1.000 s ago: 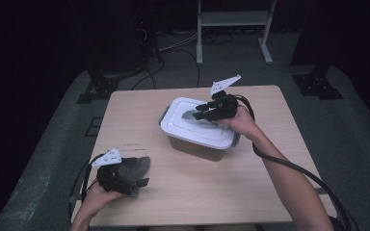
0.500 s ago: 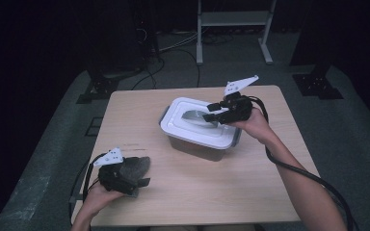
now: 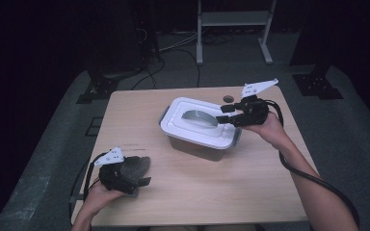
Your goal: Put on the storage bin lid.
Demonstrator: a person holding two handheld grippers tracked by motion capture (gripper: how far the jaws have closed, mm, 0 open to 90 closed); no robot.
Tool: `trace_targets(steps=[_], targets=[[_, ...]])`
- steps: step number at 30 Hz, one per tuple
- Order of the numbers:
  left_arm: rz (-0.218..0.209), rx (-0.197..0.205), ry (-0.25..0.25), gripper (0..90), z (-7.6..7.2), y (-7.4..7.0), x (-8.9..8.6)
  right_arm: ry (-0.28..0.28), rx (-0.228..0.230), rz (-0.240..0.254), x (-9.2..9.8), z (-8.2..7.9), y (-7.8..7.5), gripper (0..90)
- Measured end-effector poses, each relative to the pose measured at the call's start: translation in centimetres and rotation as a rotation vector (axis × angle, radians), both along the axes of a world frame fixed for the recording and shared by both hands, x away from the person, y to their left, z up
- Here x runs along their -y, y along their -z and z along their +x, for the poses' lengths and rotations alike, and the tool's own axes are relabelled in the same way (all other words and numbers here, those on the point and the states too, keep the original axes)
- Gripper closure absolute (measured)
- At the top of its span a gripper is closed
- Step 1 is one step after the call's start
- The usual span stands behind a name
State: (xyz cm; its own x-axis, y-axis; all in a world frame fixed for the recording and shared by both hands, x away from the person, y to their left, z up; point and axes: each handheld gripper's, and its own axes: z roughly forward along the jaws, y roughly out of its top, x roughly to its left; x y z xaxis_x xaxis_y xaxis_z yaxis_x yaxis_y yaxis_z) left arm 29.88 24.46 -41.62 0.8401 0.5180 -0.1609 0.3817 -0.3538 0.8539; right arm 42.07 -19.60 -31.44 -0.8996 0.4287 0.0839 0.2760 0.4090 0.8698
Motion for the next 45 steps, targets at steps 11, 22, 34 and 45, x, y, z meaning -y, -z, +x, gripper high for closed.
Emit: trace_targets(steps=[11, 22, 34, 45], targets=[[-0.006, -0.001, -0.001, 2.5, 0.0, 0.0, 0.1, 0.027, -0.018, 0.001, 2.0, -1.0, 0.8, 45.9], [-0.003, 0.001, -0.001, 2.5, 0.0, 0.0, 0.1, 0.055, -0.032, 0.012, 3.7, -1.9, 1.5, 44.5], [-0.001, -0.007, -0.001, 2.5, 0.0, 0.2, 0.3, 0.067, -0.043, 0.006, 5.0, -2.8, 2.2, 42.0], [-0.001, -0.006, -0.001, 2.5, -0.1, 0.1, 0.4, 0.085, -0.061, 0.016, 6.4, -4.1, 3.7, 41.4]])
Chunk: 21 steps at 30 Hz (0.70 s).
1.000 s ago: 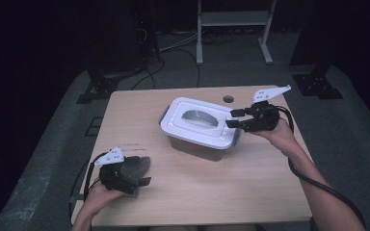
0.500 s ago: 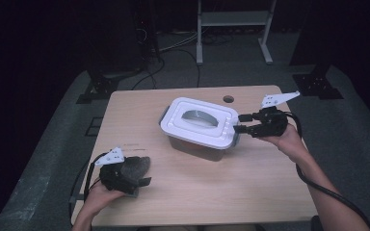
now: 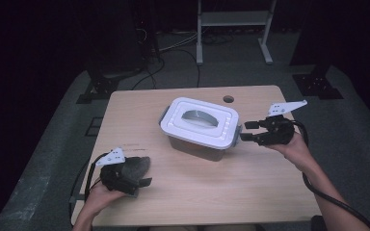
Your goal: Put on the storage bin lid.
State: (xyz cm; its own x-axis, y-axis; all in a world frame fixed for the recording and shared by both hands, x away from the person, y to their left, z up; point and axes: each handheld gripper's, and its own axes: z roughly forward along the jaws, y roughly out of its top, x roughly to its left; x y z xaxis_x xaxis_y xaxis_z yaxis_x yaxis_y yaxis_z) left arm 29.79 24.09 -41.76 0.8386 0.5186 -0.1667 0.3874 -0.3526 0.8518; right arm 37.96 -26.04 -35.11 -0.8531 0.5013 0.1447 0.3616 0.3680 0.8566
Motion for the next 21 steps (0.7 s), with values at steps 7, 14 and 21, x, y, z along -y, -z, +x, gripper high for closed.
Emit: trace_targets(steps=[7, 14, 21], targets=[[0.007, -0.003, 0.003, 2.5, 0.0, 0.0, 0.1, 0.019, -0.016, -0.001, 0.9, -0.7, 1.2, 40.4], [0.001, -0.003, -0.001, 2.5, 0.0, 0.1, 0.0, 0.031, -0.029, -0.004, 1.5, -1.4, 2.2, 39.9], [0.003, -0.003, -0.003, 2.5, 0.0, 0.0, 0.0, 0.043, -0.044, -0.002, 2.0, -1.9, 3.0, 39.7]])
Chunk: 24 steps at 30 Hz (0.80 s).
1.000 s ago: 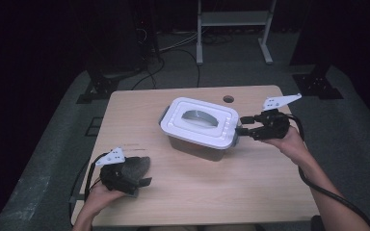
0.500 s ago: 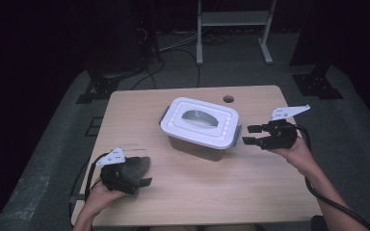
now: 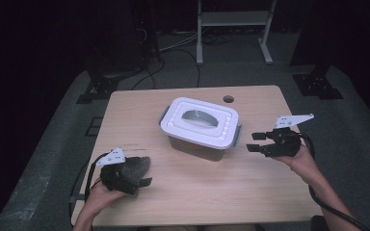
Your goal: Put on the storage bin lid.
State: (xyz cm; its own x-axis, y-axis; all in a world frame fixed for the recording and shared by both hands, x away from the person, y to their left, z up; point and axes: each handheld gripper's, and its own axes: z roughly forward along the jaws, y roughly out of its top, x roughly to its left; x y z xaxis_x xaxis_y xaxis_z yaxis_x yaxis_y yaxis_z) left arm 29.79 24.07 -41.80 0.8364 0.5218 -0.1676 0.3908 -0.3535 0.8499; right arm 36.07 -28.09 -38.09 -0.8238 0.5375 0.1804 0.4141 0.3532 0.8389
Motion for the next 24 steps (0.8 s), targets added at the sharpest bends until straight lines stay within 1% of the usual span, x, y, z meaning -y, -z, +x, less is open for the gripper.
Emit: trace_targets(steps=[13, 20, 24], targets=[[0.005, 0.005, 0.003, 2.5, 0.0, 0.0, 0.1, 0.024, -0.015, 0.012, 1.0, -1.0, 1.4, 39.2], [0.006, 0.001, 0.002, 2.5, 0.0, 0.0, 0.2, 0.034, -0.034, 0.014, 1.5, -1.7, 2.6, 38.8], [0.007, 0.001, 0.004, 2.5, 0.0, 0.0, 0.3, 0.038, -0.052, 0.013, 1.7, -1.8, 3.4, 38.7]])
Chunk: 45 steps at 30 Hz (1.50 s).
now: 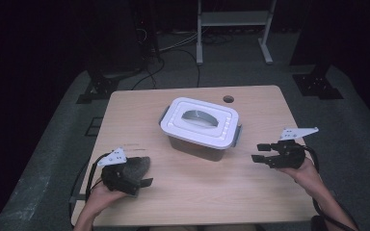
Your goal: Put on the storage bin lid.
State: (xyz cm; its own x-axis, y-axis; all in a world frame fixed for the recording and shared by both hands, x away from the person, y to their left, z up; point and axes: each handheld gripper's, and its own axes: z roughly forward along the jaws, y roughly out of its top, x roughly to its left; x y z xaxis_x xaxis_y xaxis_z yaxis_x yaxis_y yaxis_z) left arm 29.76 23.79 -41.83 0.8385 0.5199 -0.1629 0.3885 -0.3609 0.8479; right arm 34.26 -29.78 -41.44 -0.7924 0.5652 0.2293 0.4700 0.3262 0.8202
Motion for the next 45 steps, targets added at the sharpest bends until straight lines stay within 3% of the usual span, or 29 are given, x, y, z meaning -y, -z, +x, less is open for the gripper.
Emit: trace_targets(steps=[27, 45], targets=[[0.002, -0.001, 0.001, 2.5, 0.1, 0.1, 0.0, 0.019, -0.038, 0.02, 1.0, -1.7, 2.2, 38.4], [0.002, -0.004, 0.002, 2.5, 0.1, 0.2, 0.0, 0.031, -0.035, 0.031, 1.4, -2.6, 2.8, 38.2]])
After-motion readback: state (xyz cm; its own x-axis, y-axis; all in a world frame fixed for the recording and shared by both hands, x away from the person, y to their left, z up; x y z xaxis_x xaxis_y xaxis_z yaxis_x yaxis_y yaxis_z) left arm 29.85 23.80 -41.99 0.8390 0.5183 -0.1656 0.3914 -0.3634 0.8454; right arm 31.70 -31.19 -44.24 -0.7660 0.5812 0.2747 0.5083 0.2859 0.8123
